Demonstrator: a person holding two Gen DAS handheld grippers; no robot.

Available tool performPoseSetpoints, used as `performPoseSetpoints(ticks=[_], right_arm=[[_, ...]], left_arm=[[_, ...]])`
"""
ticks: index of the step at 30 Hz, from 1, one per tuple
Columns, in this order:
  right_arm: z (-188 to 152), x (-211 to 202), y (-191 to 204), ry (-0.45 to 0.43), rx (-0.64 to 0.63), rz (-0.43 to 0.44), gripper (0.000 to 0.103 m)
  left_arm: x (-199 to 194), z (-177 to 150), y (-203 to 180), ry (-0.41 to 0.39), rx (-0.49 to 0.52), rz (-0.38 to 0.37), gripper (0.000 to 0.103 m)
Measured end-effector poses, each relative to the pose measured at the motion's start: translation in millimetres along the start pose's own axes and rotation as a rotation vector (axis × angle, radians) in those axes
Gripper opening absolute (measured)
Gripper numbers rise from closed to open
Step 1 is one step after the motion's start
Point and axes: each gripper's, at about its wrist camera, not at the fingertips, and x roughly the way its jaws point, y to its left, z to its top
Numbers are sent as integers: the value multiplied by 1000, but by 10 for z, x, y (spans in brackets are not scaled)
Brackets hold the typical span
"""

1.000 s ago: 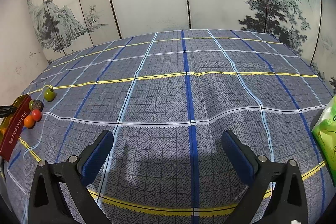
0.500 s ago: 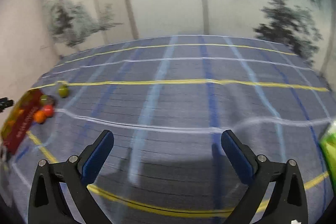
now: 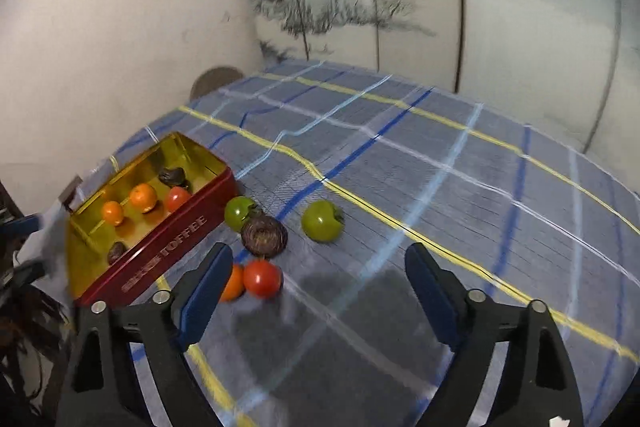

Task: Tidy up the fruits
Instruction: 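Reach the right gripper to a green tomato and close on it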

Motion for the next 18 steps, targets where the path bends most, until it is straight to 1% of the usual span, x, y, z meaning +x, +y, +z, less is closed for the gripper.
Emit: performPoseSetpoints(ticks=[3, 7, 8, 9, 11, 15, 16, 17, 18], right_arm=[[59, 341, 35, 53, -30, -18, 80], [163, 678, 88, 89, -44, -35, 75], [165, 727, 67, 96, -39, -37, 71], [198, 779, 71, 100, -40, -41, 65], [218, 852, 58, 111, -48, -61, 59], [266, 1025, 55, 139, -40, -58, 58], [263, 1063, 61, 148, -41, -58, 56], [249, 1101, 68, 160, -42, -57, 45], [232, 1133, 85, 169, -48, -61, 39]], left_arm=[[-27, -80, 43, 7, -9, -4, 65], [34, -142, 113, 38, -36, -17, 65], [56, -153, 128, 46, -46, -28, 65], [78, -160, 147, 51, -51, -33, 65], [123, -169, 170, 59, -56, -34, 65], [200, -194, 175, 77, -67, -45, 65], [214, -202, 178, 79, -69, -49, 65], [221, -207, 174, 80, -71, -50, 65], [222, -209, 168, 80, -72, -49, 65]])
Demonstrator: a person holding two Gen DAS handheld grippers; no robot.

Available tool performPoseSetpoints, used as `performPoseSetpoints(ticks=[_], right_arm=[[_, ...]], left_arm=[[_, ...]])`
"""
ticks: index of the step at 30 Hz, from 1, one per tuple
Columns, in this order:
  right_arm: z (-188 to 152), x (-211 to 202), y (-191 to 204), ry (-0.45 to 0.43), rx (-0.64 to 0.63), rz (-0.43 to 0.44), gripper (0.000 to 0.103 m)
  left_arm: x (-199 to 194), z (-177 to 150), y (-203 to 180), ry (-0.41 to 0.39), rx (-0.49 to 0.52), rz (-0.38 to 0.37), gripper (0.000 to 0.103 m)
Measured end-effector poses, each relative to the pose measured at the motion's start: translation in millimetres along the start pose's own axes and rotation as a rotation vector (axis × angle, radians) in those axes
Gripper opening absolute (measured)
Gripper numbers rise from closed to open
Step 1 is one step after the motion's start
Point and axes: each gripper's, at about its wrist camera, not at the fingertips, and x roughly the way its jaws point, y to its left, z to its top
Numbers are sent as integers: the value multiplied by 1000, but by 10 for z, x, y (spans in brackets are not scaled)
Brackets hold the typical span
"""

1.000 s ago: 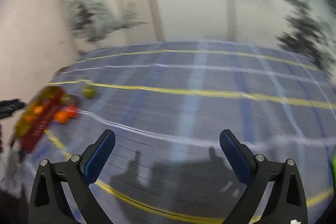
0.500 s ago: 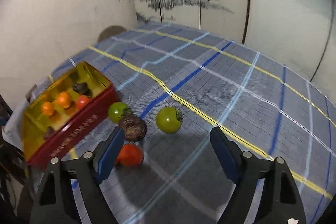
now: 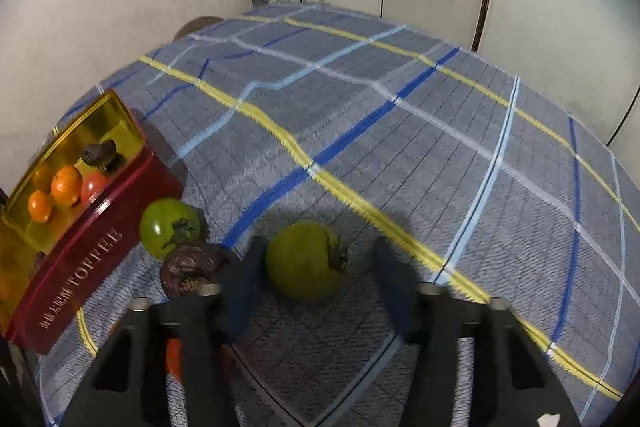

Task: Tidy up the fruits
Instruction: 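Reach the right gripper to a green tomato and close on it, then carry the green tomato over the tray with the right gripper and release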

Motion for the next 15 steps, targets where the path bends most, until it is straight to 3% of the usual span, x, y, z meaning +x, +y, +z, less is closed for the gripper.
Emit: performPoseSetpoints(ticks=[1, 5, 15], right_arm=[[-13, -12, 24, -9, -10, -13, 34], [-72, -221, 25, -58, 23, -14, 34], [-640, -1569, 340, -260, 68, 27, 34]], left_arm=[[-4, 1, -2, -1, -1, 2, 65], [-80, 17, 23, -26, -11, 11, 65], [-339, -54, 10, -82, -19, 63, 65]])
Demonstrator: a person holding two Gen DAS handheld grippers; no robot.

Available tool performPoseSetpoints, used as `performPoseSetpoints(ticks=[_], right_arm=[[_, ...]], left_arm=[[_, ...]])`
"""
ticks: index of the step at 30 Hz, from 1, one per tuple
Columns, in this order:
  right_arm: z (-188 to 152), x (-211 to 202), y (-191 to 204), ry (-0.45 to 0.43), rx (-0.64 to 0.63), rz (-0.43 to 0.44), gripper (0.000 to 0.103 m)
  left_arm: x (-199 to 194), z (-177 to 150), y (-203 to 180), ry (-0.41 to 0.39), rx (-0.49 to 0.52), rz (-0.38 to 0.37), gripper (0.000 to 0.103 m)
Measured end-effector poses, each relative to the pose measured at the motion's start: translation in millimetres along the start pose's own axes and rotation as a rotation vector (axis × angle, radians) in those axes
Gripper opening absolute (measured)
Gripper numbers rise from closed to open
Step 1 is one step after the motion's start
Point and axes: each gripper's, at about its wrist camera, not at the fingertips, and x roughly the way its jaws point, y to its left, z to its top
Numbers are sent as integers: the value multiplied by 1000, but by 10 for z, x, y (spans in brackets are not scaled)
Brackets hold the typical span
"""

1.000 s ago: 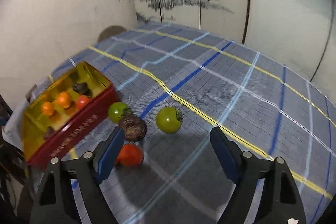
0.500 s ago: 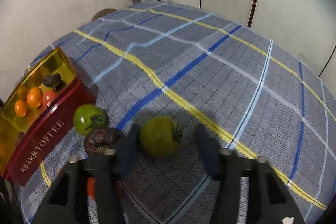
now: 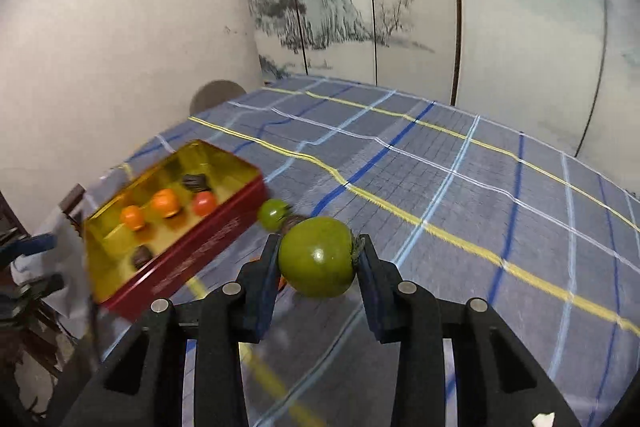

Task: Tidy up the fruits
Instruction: 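Carry the green tomato over the tray with the right gripper and release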

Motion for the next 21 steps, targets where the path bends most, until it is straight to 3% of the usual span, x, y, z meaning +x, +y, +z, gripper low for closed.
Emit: performPoseSetpoints(ticks=[5, 10, 21], right_arm=[[-263, -509, 123, -37, 37, -10, 34], [-503, -761, 230, -30, 56, -9, 34], [-648, -922, 584, -19, 37, 27, 34]], left_arm=[[-195, -47, -27, -35, 18, 24, 65], [-337, -112, -21, -51, 18, 37, 65], [-497, -278, 76, -58, 9, 65, 66]])
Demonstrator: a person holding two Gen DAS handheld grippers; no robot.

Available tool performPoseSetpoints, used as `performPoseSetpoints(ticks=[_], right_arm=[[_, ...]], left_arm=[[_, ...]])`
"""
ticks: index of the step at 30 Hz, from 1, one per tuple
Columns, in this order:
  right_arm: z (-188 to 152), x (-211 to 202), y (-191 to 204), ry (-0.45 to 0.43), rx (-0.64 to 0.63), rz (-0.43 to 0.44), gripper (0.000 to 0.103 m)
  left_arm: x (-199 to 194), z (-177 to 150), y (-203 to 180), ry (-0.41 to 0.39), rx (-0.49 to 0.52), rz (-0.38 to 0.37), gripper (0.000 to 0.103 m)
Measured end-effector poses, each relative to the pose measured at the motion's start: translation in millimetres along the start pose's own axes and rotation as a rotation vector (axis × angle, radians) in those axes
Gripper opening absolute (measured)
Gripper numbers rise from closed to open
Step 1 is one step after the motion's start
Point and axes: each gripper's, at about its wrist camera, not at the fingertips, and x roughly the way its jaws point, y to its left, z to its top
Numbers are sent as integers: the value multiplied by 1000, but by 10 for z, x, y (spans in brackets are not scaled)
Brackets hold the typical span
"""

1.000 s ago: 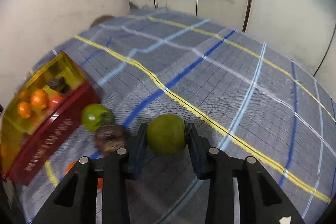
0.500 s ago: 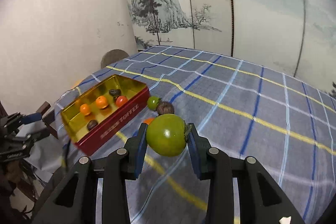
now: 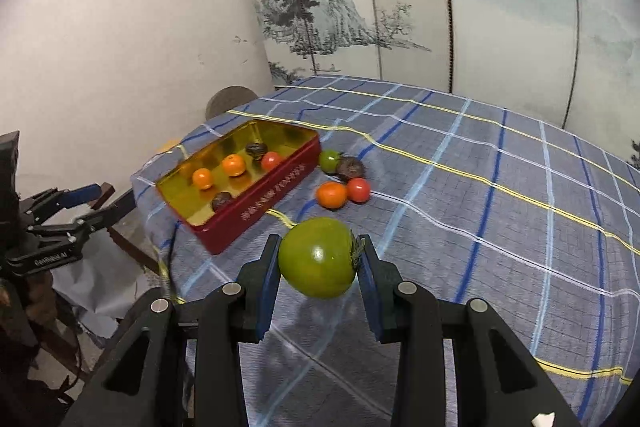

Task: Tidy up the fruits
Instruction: 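Carry the green tomato over the tray with the right gripper and release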

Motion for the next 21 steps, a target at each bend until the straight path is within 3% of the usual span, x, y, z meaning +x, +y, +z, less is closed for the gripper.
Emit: performPoseSetpoints(ticks=[13, 21], right_arm=[[285, 332, 658, 13, -96, 126, 34], [574, 963, 1040, 73, -140, 229, 35]], left_arm=[[52, -169, 272, 16, -36, 46, 72], [100, -221, 362, 28, -41, 57, 72]])
